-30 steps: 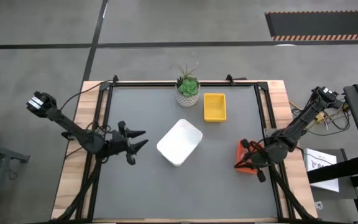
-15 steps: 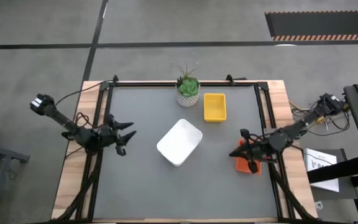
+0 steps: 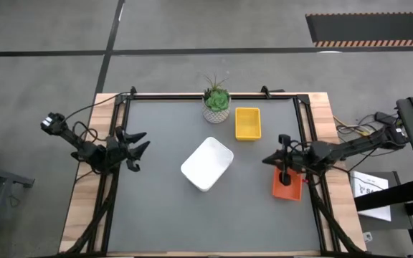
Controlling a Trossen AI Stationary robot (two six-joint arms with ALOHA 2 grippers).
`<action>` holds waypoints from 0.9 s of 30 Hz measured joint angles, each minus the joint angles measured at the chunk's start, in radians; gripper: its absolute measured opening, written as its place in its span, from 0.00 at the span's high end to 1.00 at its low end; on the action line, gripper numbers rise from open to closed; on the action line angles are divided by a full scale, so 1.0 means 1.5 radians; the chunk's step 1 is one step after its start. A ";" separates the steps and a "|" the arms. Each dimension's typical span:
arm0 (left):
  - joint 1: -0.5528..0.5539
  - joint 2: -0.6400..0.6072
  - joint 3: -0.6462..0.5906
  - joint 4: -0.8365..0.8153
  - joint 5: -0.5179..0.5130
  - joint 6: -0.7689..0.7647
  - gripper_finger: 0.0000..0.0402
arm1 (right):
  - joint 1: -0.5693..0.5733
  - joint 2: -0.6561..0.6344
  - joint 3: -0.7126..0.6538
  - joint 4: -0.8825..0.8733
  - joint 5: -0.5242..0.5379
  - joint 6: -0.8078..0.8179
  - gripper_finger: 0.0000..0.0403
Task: Stack baskets by color
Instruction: Return to Home Position
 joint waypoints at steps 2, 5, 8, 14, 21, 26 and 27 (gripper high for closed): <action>0.000 -0.002 0.000 0.003 0.000 0.000 0.57 | -0.003 -0.003 0.000 0.019 0.028 -0.010 0.98; 0.000 0.003 -0.001 0.000 0.000 -0.001 0.57 | -0.003 -0.003 0.000 0.021 0.072 0.008 0.98; 0.000 0.010 -0.001 0.002 0.000 -0.001 0.57 | -0.003 -0.002 0.000 0.021 0.072 -0.004 0.98; 0.000 0.020 -0.001 0.000 0.000 -0.001 0.57 | -0.003 -0.003 -0.001 0.020 0.072 -0.014 0.98; 0.000 0.027 -0.002 0.002 0.000 -0.001 0.57 | -0.003 -0.003 -0.001 0.018 0.072 -0.014 0.98; 0.000 0.026 -0.002 0.002 0.000 -0.001 0.57 | -0.003 -0.003 -0.001 0.018 0.072 -0.014 0.98; 0.000 0.027 -0.002 0.002 0.000 -0.001 0.57 | -0.003 -0.003 -0.001 0.018 0.072 -0.014 0.98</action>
